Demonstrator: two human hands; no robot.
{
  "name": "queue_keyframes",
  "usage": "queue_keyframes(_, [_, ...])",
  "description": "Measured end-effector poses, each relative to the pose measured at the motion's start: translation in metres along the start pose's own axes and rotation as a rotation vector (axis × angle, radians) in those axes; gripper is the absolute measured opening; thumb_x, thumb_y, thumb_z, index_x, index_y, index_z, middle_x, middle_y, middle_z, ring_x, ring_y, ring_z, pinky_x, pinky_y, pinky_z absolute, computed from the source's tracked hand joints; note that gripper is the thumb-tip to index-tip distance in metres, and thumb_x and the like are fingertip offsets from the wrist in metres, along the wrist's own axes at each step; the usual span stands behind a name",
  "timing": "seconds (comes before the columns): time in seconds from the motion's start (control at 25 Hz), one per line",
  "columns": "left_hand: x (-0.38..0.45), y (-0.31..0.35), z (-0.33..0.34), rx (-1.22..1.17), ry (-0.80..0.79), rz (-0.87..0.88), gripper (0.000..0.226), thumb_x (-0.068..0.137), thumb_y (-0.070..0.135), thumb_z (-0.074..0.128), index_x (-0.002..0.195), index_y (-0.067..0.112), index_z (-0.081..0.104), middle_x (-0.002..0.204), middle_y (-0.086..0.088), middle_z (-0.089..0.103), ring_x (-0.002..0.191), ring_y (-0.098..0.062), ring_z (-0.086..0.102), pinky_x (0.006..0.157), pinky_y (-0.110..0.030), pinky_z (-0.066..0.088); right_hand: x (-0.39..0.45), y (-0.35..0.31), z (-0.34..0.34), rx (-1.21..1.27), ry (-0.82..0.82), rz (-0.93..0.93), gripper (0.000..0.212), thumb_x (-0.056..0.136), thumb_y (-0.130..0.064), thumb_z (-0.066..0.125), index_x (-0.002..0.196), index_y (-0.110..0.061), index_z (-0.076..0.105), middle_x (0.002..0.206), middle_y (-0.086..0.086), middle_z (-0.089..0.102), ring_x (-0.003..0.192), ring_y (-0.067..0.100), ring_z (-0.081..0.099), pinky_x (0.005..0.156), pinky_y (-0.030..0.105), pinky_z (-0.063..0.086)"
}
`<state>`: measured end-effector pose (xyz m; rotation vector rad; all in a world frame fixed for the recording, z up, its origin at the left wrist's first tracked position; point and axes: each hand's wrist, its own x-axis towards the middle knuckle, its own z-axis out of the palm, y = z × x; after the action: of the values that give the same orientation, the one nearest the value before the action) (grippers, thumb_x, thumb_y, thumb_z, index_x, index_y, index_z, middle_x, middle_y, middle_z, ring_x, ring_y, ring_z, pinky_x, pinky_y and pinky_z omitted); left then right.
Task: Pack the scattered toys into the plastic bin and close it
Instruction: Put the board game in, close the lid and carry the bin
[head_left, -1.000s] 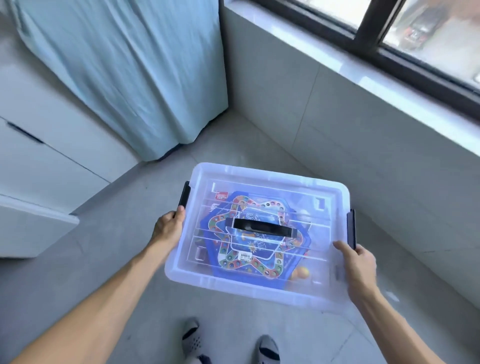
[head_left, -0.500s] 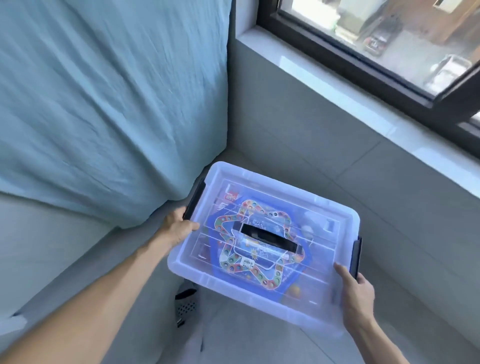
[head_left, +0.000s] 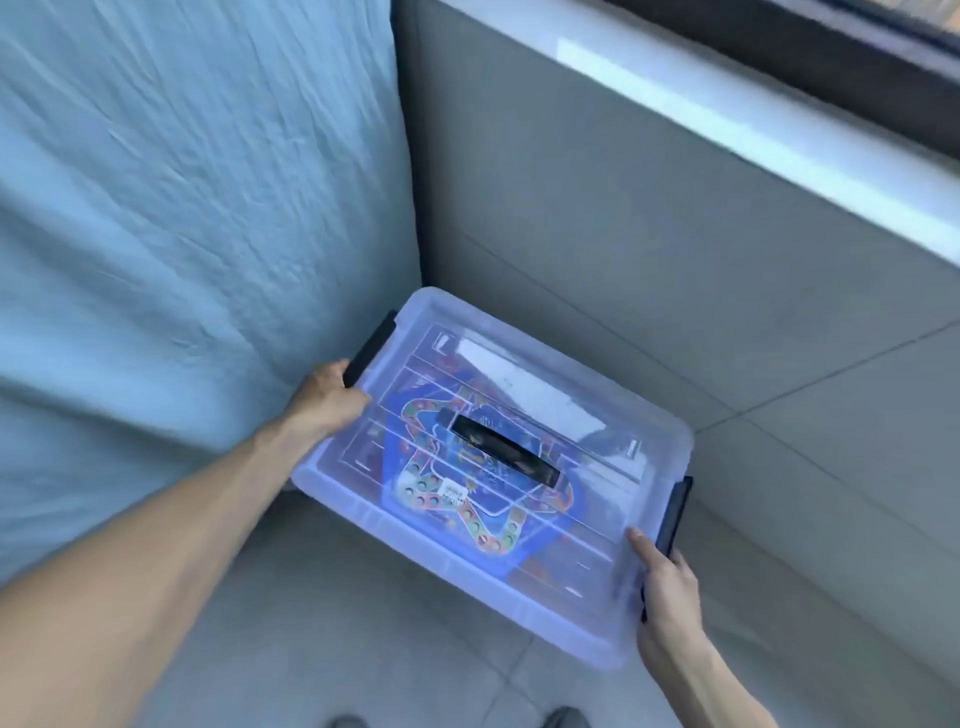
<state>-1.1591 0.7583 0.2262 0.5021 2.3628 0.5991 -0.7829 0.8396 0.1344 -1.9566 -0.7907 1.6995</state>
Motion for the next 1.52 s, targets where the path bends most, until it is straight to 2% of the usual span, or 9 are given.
queue_keyframes(0.24, [0.091, -0.048, 0.072, -0.116, 0.014, -0.019, 0.028, 0.079, 0.001, 0.059, 0.101, 0.017, 0.067, 0.095, -0.013, 0.072, 0.079, -0.028, 0.067, 0.073, -0.037, 0.057, 0.061, 0.019, 0.049, 0.061, 0.026, -0.050, 0.032, 0.093, -0.027, 0.065, 0.118, -0.007, 0.061, 0.112, 0.010, 0.071, 0.104, 0.033, 0.067, 0.098, 0.054, 0.049])
queue_keyframes(0.4, [0.101, -0.064, 0.094, -0.085, 0.095, 0.014, 0.061, 0.083, 0.001, 0.052, 0.140, 0.021, 0.047, 0.139, -0.011, 0.054, 0.119, -0.027, 0.056, 0.103, -0.042, 0.043, 0.067, 0.013, 0.063, -0.077, -0.001, -0.158, 0.024, 0.096, -0.035, 0.058, 0.113, -0.019, 0.055, 0.108, 0.001, 0.069, 0.094, 0.020, 0.066, 0.086, 0.038, 0.051])
queue_keyframes(0.52, [0.035, -0.080, 0.110, 0.476, 0.051, 0.365, 0.072, 0.087, 0.042, 0.053, 0.152, 0.027, 0.024, 0.161, -0.008, 0.017, 0.147, -0.029, 0.019, 0.116, -0.052, 0.012, 0.041, 0.022, 0.046, -0.646, -0.022, -0.427, 0.055, 0.087, -0.060, 0.053, 0.130, -0.031, 0.036, 0.145, 0.007, 0.045, 0.128, 0.027, 0.047, 0.101, 0.047, 0.043])
queue_keyframes(0.6, [-0.014, -0.104, 0.122, 0.700, -0.039, 0.571, 0.080, 0.077, 0.068, 0.047, 0.148, 0.033, 0.034, 0.158, -0.012, 0.026, 0.142, -0.038, 0.029, 0.109, -0.058, 0.027, 0.017, 0.042, 0.028, -1.163, -0.077, -0.514, 0.097, 0.077, -0.075, 0.052, 0.152, -0.034, 0.007, 0.162, 0.004, 0.014, 0.146, 0.025, 0.022, 0.109, 0.049, 0.035])
queue_keyframes(0.68, [-0.038, -0.126, 0.127, 0.781, -0.119, 0.553, 0.092, 0.067, 0.080, 0.049, 0.146, 0.034, 0.037, 0.155, -0.015, 0.029, 0.139, -0.043, 0.027, 0.094, -0.053, 0.050, -0.003, 0.064, 0.014, -1.430, -0.191, -0.620, 0.107, 0.072, -0.081, 0.047, 0.155, -0.035, -0.003, 0.157, 0.015, 0.028, 0.142, 0.031, 0.033, 0.100, 0.049, 0.043])
queue_keyframes(0.8, [-0.029, -0.129, 0.132, 0.671, -0.052, 0.566, 0.077, 0.078, 0.071, 0.039, 0.146, 0.035, 0.035, 0.156, -0.018, 0.027, 0.141, -0.044, 0.012, 0.084, -0.046, 0.057, 0.009, 0.095, 0.013, -1.402, -0.119, -0.819, 0.072, 0.092, -0.063, 0.028, 0.155, -0.033, 0.012, 0.112, 0.024, 0.068, 0.100, 0.039, 0.068, 0.072, 0.045, 0.056])
queue_keyframes(1.08, [0.047, -0.129, 0.120, 0.658, 0.131, 0.706, 0.057, 0.091, 0.060, 0.034, 0.144, 0.039, 0.039, 0.156, -0.014, 0.030, 0.144, -0.043, 0.009, 0.107, -0.057, 0.034, 0.033, 0.095, 0.078, -1.303, 0.025, -1.175, 0.060, 0.101, -0.045, 0.017, 0.133, -0.003, 0.044, 0.060, 0.022, 0.064, 0.051, 0.034, 0.063, 0.058, 0.040, 0.050])
queue_keyframes(1.32, [0.040, -0.108, 0.106, 0.763, 0.052, 0.505, 0.065, 0.092, 0.059, 0.041, 0.148, 0.049, 0.010, 0.163, 0.000, 0.002, 0.149, -0.030, -0.007, 0.115, -0.046, 0.025, 0.043, 0.097, 0.087, -1.353, 0.039, -1.242, 0.067, 0.101, -0.045, 0.004, 0.134, -0.001, 0.043, 0.057, 0.009, 0.068, 0.054, 0.034, 0.065, 0.088, 0.050, 0.045])
queue_keyframes(1.52, [-0.005, -0.066, 0.146, 1.149, -0.035, 0.591, 0.101, 0.084, 0.077, 0.032, 0.153, 0.009, 0.005, 0.162, -0.013, -0.007, 0.148, -0.038, -0.001, 0.118, -0.052, 0.016, 0.022, 0.069, 0.073, -1.372, 0.132, -1.092, 0.065, 0.082, -0.063, 0.040, 0.138, -0.029, 0.043, 0.059, 0.003, 0.069, 0.069, 0.025, 0.069, 0.098, 0.053, 0.035])
